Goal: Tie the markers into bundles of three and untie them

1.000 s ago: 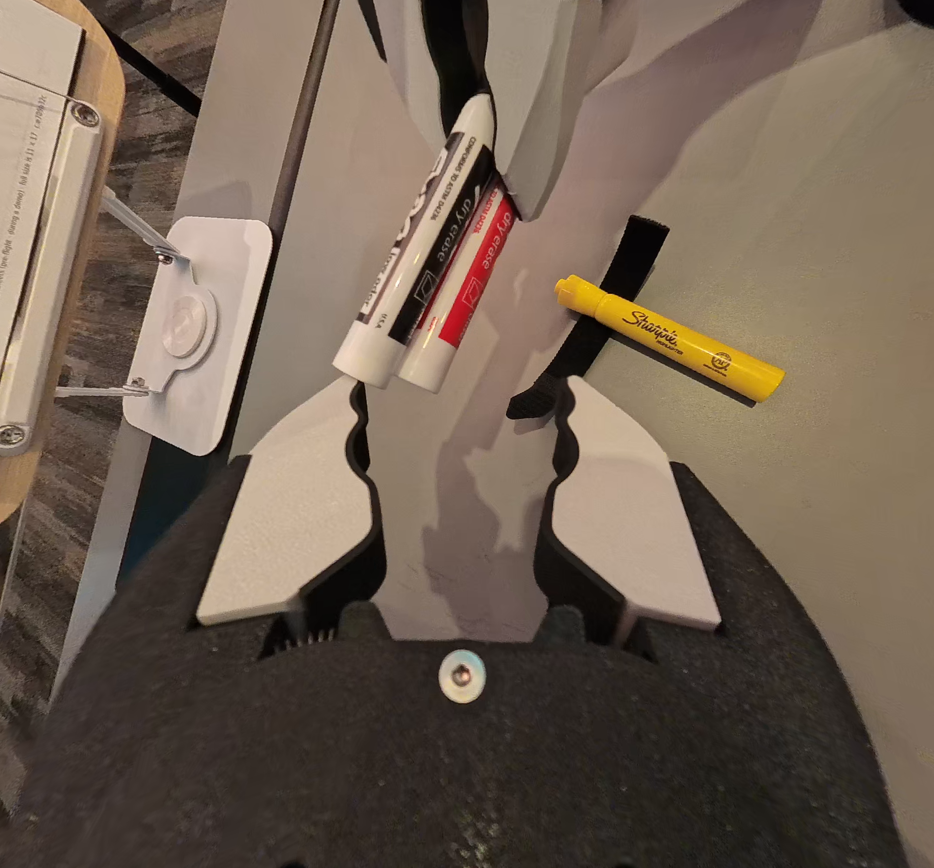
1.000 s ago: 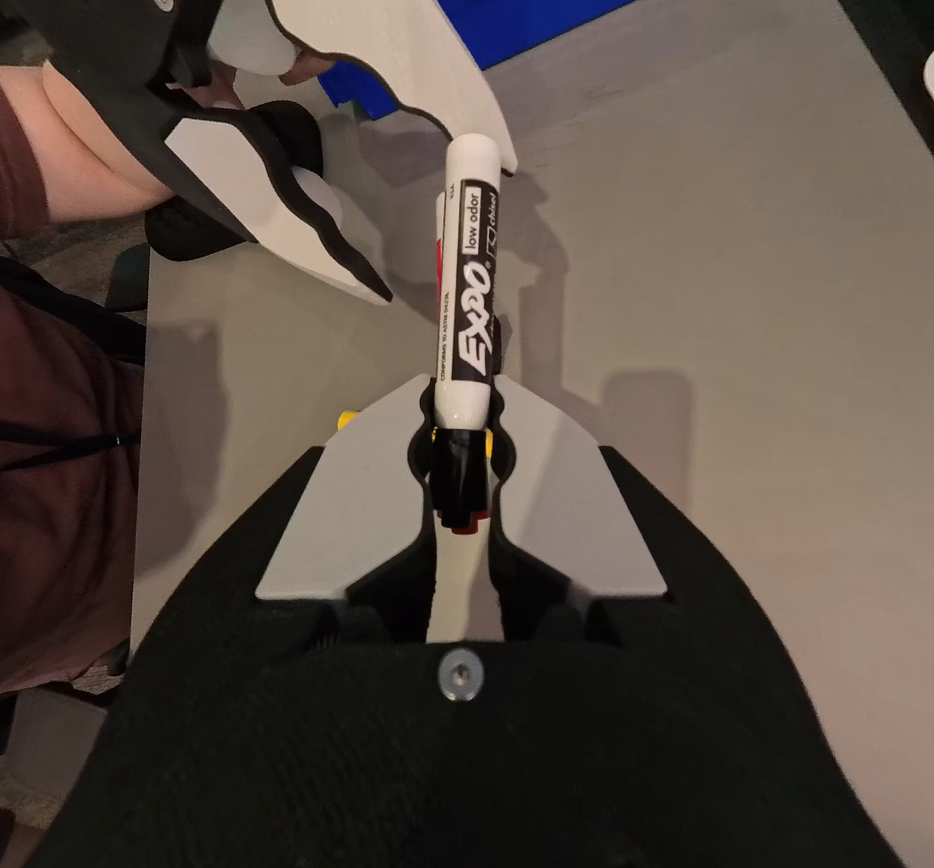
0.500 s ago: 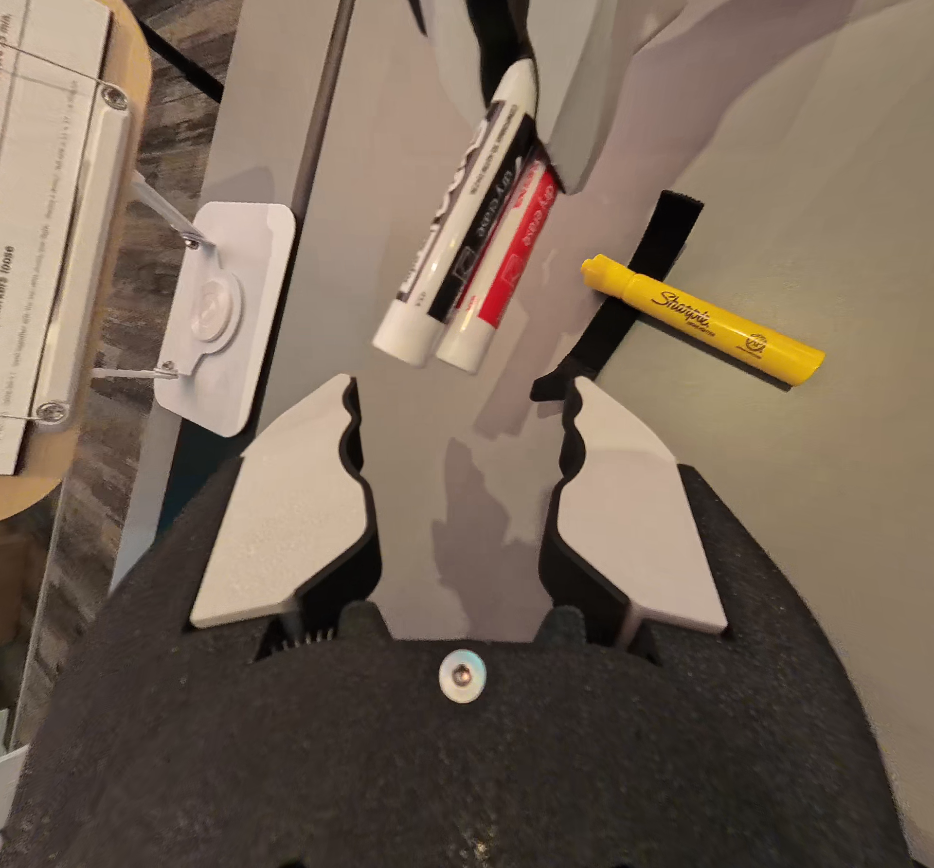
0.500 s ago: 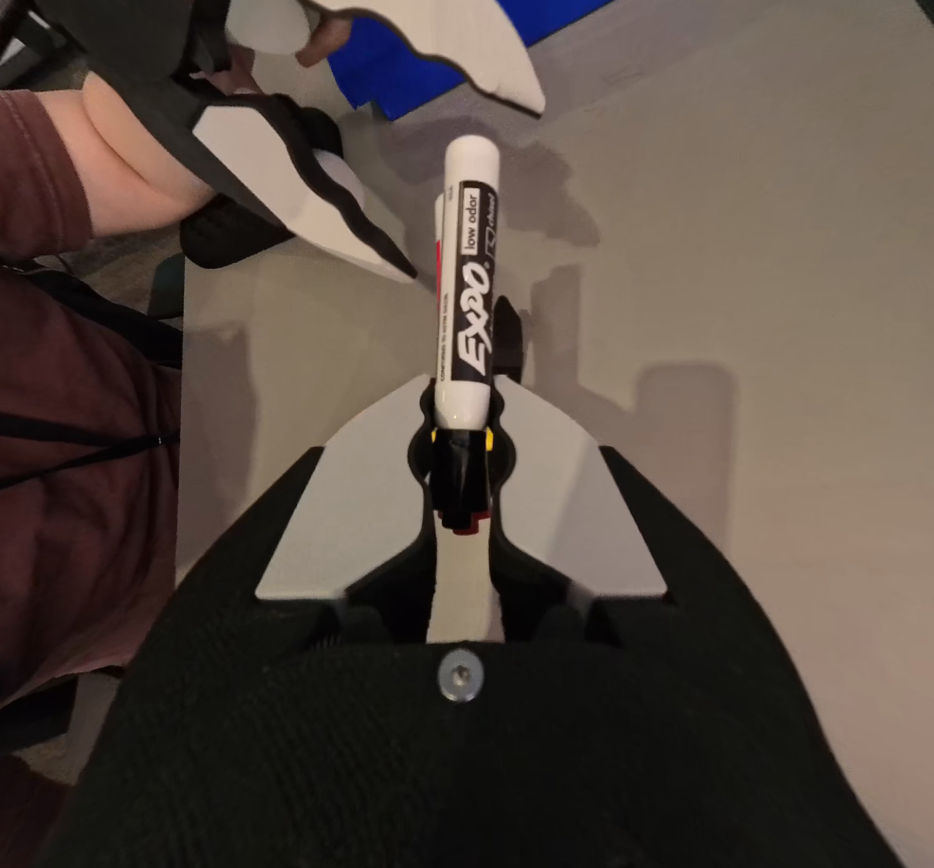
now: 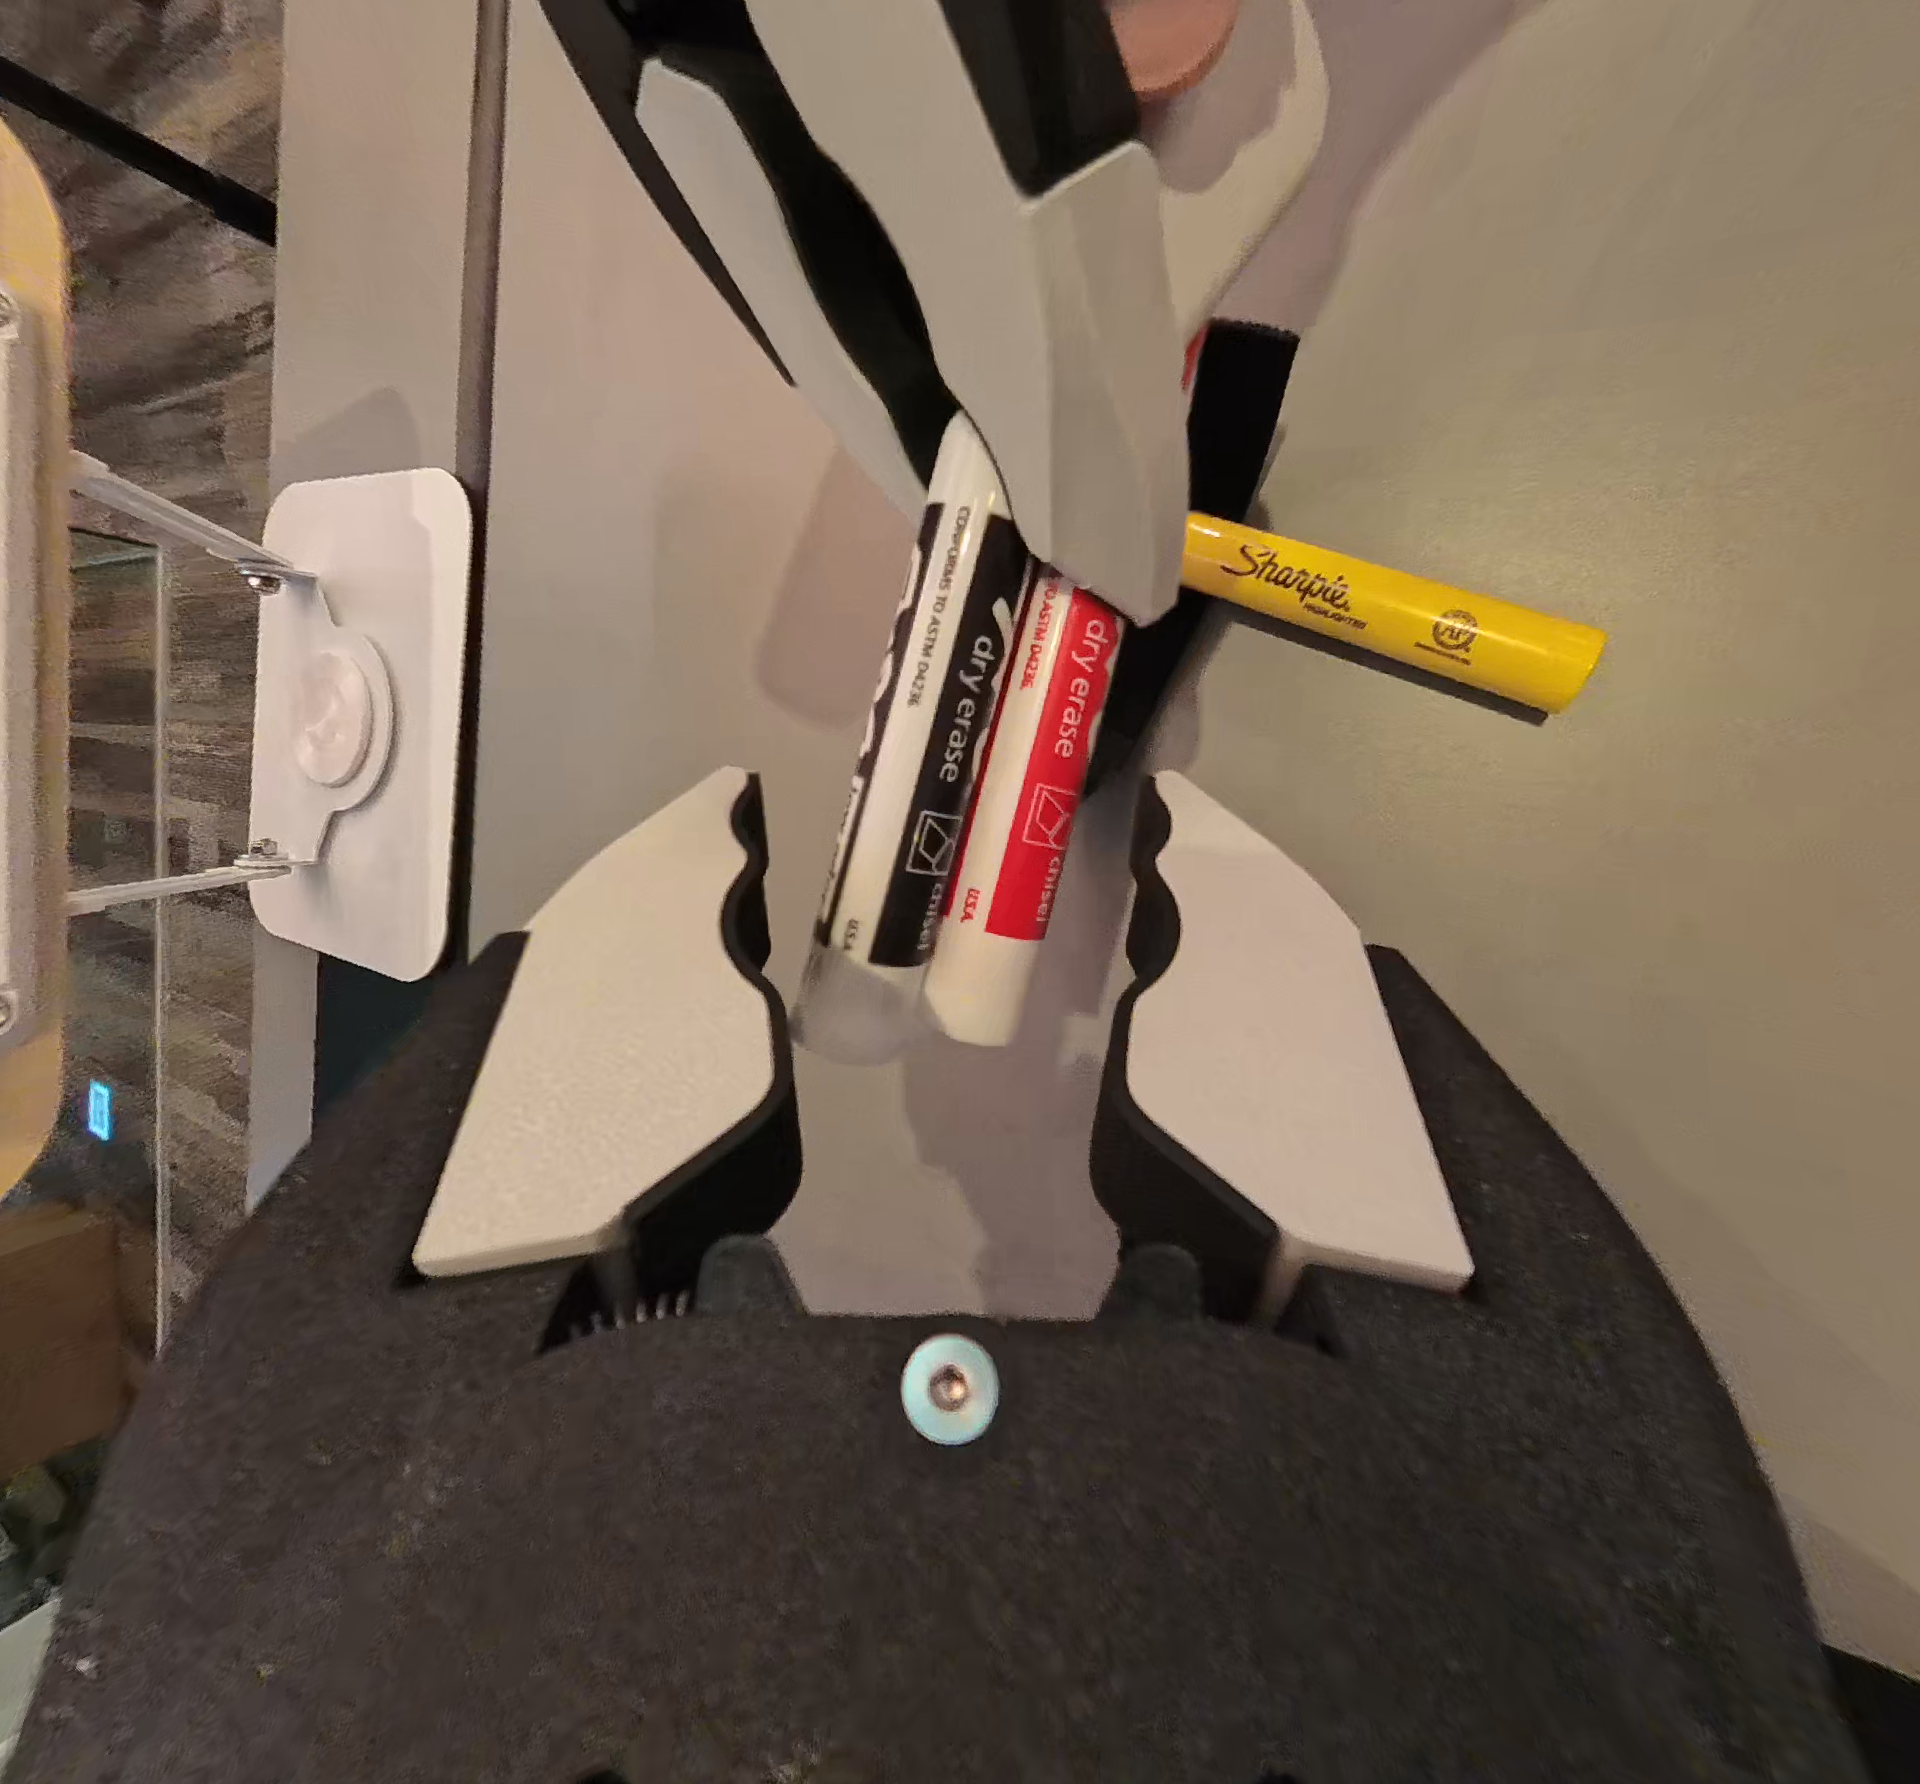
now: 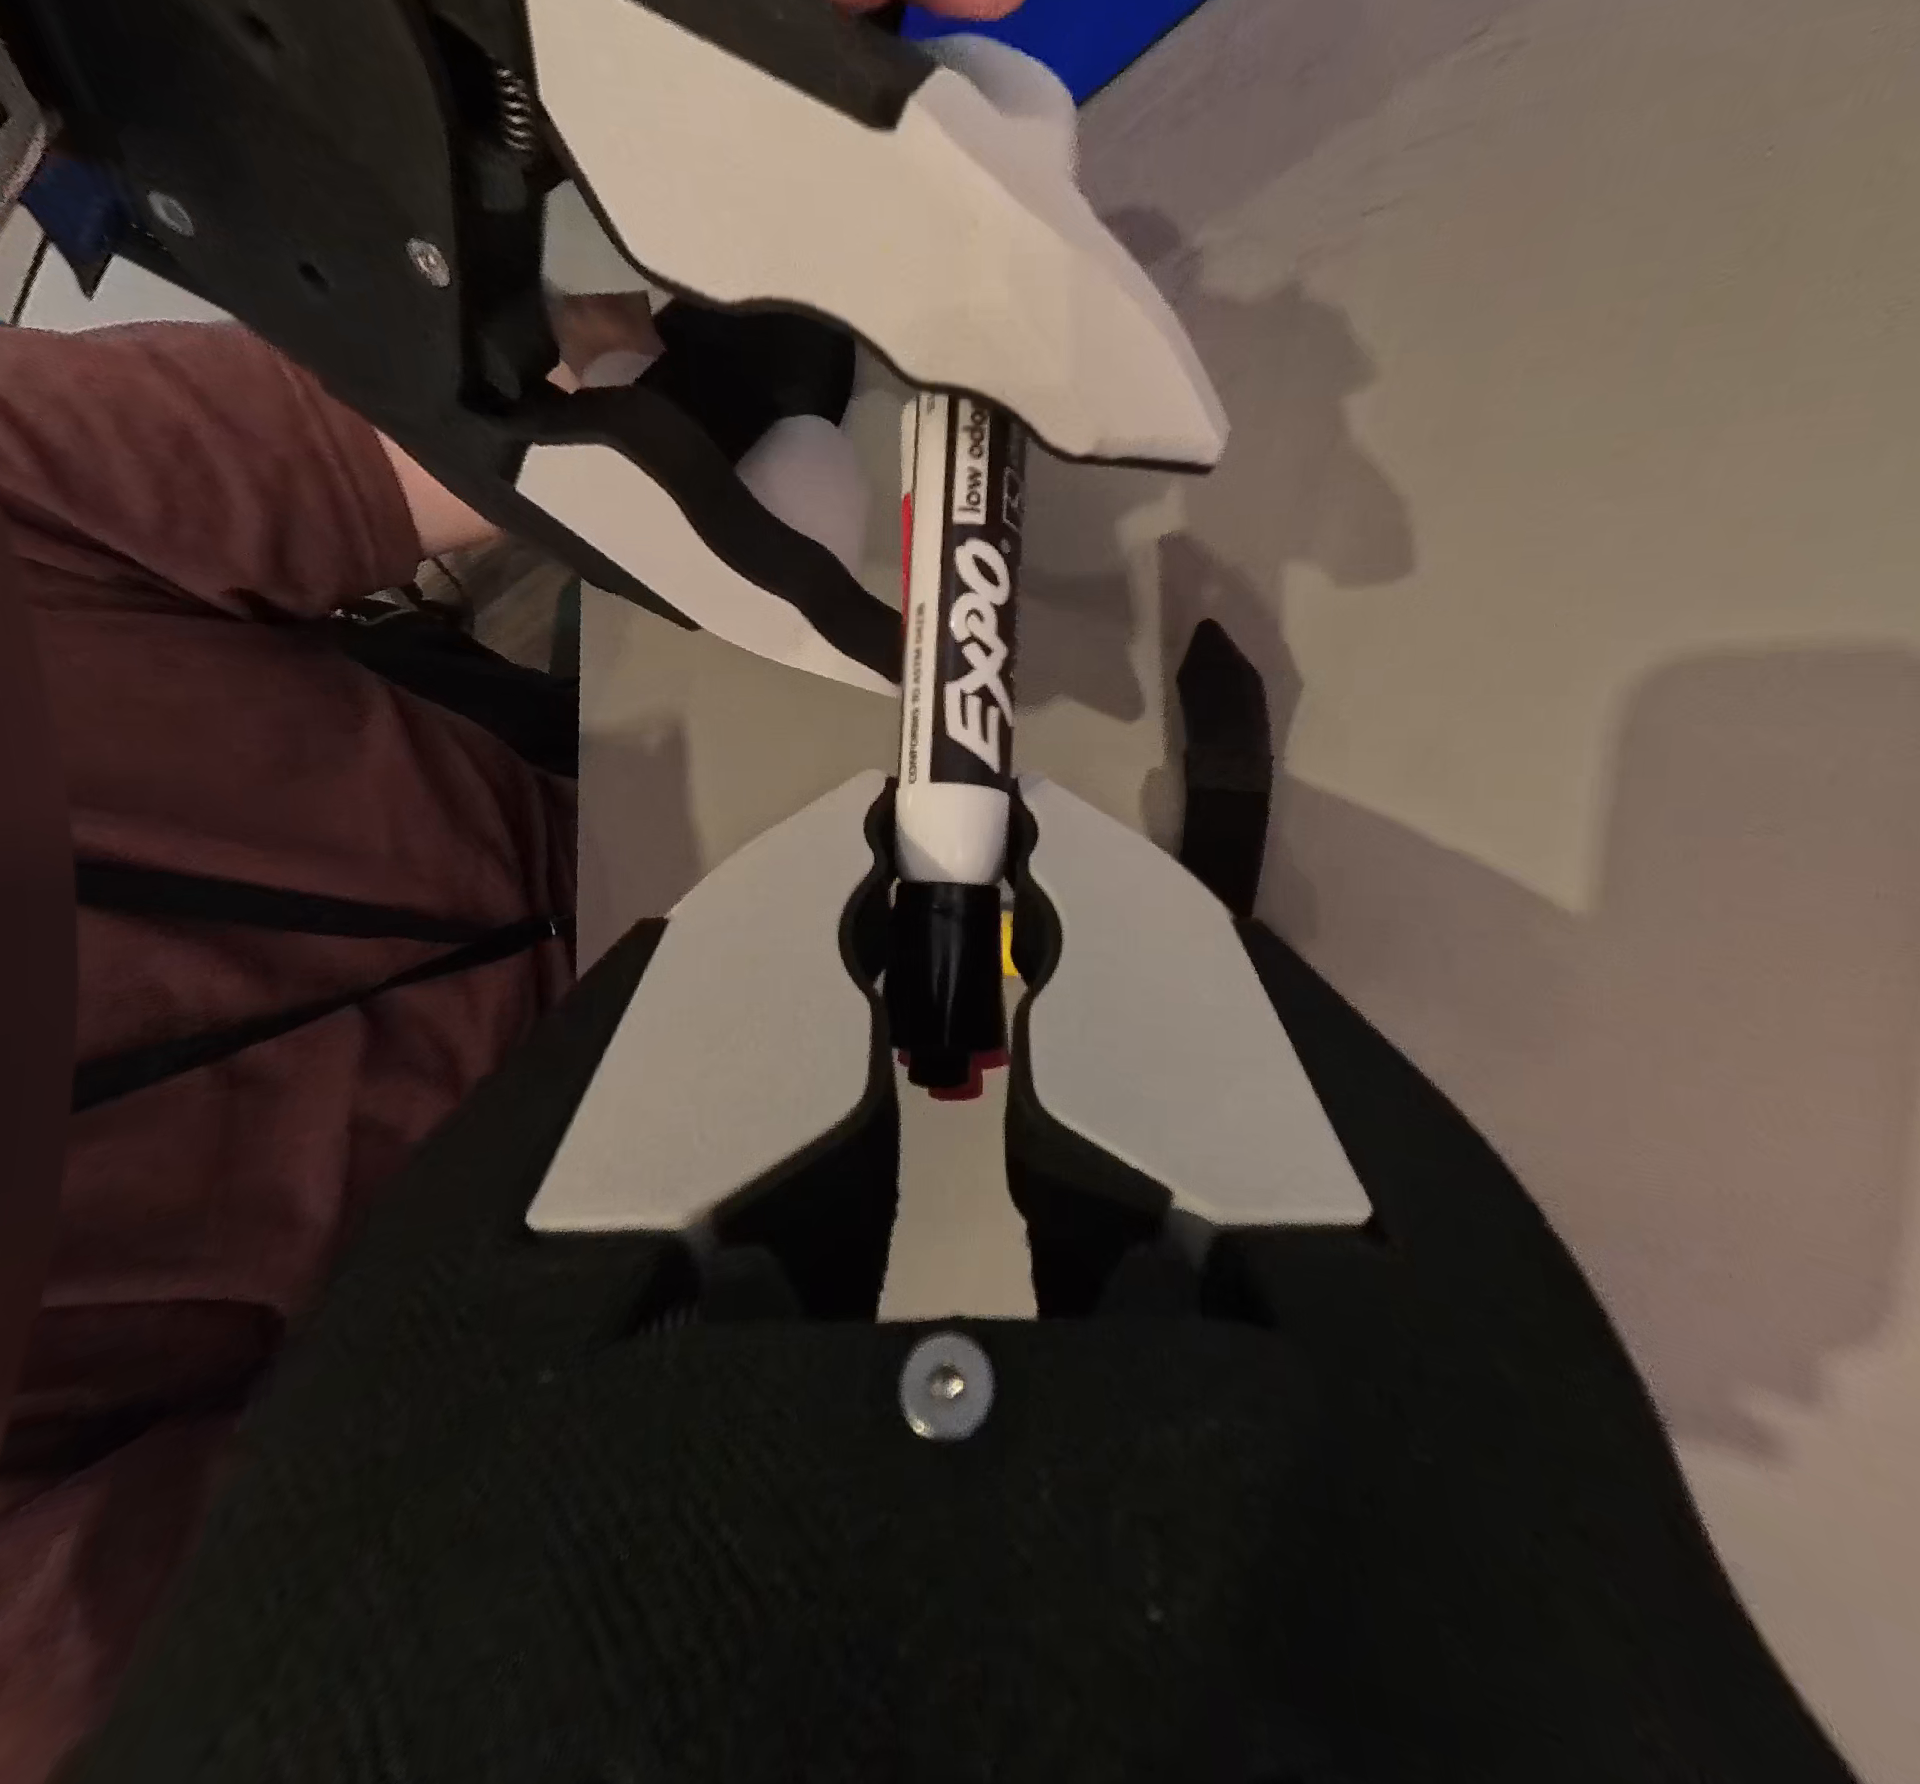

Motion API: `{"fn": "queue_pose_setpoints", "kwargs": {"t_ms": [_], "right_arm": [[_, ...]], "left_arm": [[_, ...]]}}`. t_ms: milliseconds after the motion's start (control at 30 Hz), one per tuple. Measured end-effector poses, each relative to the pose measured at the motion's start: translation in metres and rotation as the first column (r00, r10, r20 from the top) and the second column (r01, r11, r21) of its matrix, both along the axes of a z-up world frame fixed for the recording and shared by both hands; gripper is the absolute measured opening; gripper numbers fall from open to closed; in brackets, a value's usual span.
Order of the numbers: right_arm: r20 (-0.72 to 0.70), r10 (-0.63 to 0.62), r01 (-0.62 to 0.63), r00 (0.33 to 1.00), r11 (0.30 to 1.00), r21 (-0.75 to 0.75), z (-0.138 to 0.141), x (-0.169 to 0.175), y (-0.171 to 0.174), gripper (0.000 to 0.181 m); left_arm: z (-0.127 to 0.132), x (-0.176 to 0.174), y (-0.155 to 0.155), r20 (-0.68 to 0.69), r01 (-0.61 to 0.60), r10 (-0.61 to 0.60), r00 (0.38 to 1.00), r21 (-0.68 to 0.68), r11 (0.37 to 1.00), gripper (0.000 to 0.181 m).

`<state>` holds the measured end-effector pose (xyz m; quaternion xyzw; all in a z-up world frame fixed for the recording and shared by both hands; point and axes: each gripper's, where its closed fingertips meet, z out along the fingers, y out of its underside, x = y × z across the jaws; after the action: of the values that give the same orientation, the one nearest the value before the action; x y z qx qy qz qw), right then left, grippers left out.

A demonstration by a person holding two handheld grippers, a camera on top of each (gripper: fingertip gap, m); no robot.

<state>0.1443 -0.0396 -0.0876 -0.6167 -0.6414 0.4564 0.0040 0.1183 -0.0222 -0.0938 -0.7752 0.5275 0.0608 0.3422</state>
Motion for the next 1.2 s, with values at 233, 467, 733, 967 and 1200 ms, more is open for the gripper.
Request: {"fn": "queue_pose_setpoints", "kwargs": {"t_ms": [233,467,733,967,1200], "right_arm": [[0.049,-0.014,0.015,0.999,1.0,-0.021,-0.006,-0.003,-0.006,0.019],[0.071,-0.031,0.035,0.997,0.998,-0.056,-0.008,-0.002,-0.004,0.019],[0.11,-0.026,0.04,0.994,0.991,-0.125,-0.017,-0.003,-0.005,0.019],[0.122,-0.02,0.043,0.992,0.98,-0.194,-0.017,-0.001,-0.005,0.019],[0.127,-0.022,0.048,0.992,0.977,-0.205,-0.019,-0.003,-0.006,0.019]], "left_arm": [[-0.01,-0.001,0.001,-0.043,-0.007,0.006,0.999,-0.02,1.0,0.058],[-0.022,-0.005,0.003,-0.118,-0.025,0.021,0.993,-0.027,0.999,0.053],[-0.032,-0.006,0.004,-0.171,-0.021,0.015,0.985,-0.033,0.999,0.046],[-0.033,-0.004,0.001,-0.164,-0.011,0.002,0.986,-0.052,0.999,0.044],[-0.034,-0.005,-0.002,-0.19,-0.021,0.008,0.982,-0.069,0.997,0.042]]}}
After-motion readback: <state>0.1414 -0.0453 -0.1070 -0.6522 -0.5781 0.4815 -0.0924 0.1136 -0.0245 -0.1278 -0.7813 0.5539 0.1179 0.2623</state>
